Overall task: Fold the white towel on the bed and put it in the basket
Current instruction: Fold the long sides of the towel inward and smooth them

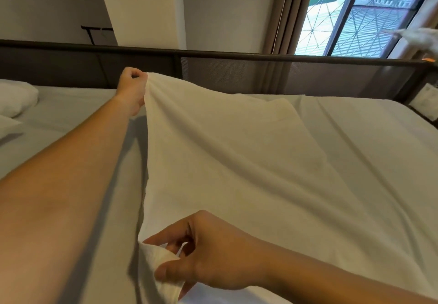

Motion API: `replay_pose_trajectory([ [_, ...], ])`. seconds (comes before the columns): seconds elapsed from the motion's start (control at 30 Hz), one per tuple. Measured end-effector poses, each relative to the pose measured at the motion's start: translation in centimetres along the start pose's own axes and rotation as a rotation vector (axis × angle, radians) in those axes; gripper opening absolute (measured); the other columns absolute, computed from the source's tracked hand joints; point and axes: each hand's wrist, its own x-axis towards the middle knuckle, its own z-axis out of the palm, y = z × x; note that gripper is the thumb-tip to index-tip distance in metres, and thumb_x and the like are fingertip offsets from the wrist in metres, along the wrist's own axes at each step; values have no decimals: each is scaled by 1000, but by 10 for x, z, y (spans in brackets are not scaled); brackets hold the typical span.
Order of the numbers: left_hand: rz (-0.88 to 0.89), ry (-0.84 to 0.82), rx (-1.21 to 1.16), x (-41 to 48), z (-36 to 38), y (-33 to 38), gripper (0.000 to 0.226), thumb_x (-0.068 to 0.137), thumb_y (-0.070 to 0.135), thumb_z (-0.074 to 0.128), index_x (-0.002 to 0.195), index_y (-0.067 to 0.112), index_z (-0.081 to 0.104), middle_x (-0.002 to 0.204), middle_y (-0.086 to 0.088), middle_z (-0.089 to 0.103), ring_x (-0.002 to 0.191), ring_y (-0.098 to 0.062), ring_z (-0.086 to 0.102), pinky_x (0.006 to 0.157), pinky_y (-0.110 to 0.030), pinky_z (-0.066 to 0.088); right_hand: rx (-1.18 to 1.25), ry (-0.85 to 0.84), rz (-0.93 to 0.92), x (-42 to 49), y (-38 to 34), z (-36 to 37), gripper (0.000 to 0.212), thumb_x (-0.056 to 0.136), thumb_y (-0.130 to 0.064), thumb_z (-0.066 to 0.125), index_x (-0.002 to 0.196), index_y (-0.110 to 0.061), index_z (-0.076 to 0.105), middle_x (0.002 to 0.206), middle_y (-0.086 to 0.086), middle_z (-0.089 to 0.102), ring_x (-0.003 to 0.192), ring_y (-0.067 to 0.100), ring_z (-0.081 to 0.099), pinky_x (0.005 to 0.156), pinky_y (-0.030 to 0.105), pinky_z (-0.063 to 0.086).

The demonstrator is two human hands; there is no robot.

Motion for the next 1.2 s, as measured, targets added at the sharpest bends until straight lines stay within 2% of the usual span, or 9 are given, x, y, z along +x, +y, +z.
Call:
replay_pose_trajectory([
  [0.17,-64,37,-11,15,-24,-19,19,106,29,56,125,31,58,131,-3,56,109,-19,60,83,-32,60,-26,-17,-7,20,-2,13,44,95,-21,78,139,-27,70,107,-7,76,76,-4,61,93,25,55],
  [0.3,-93,68,-17,23,-39,-36,20,106,28,54,126,29,57,125,-2,57,109,-19,61,85,-35,62,-10,-30,0,35,0,23,45,95,-20,78,139,-27,70,110,1,78,78,-2,60,97,32,56],
  [0.4,-103,72,-19,26,-48,-48,11,106,30,53,117,32,56,112,0,59,103,-19,63,94,-40,60,-4,-42,8,44,3,30,45,95,-19,78,139,-24,70,116,8,79,81,2,61,93,30,57],
  [0.47,-102,64,-39,29,-54,-58,5,103,33,54,108,33,56,121,-8,64,96,-20,63,95,-45,60,-10,-55,12,47,5,34,45,95,-18,78,139,-21,70,113,11,79,80,4,63,87,24,55],
  [0.57,-101,58,-36,37,-61,-75,2,100,32,57,101,35,57,129,-11,64,106,-24,69,88,-43,64,-36,-68,13,52,7,36,45,96,-18,77,139,-21,69,112,9,80,79,4,64,85,23,56],
  [0.73,-106,56,22,30,-57,-83,8,102,27,57,109,31,56,125,-8,61,105,-25,67,86,-43,66,-58,-83,37,55,9,41,44,96,-20,76,140,-22,69,117,3,79,87,10,69,95,30,59],
  [0.83,-103,59,79,31,-57,-90,8,103,27,57,111,30,56,126,-7,60,104,-25,64,85,-41,65,-69,-90,47,57,12,43,45,96,-21,75,141,-22,68,116,7,79,94,23,72,98,37,60],
  [0.97,-105,60,137,30,-56,-100,8,103,27,57,112,28,57,128,-8,60,108,-28,63,89,-43,64,-48,-98,56,59,16,46,46,96,-20,77,141,-21,68,114,7,80,87,6,66,99,35,58],
  [1.2,-138,24,140,21,-59,-109,12,100,24,64,111,26,58,125,-11,66,104,-31,71,83,-46,66,61,-250,157,57,24,51,56,97,-19,75,151,-18,57,124,7,78,106,10,73,112,36,51],
])
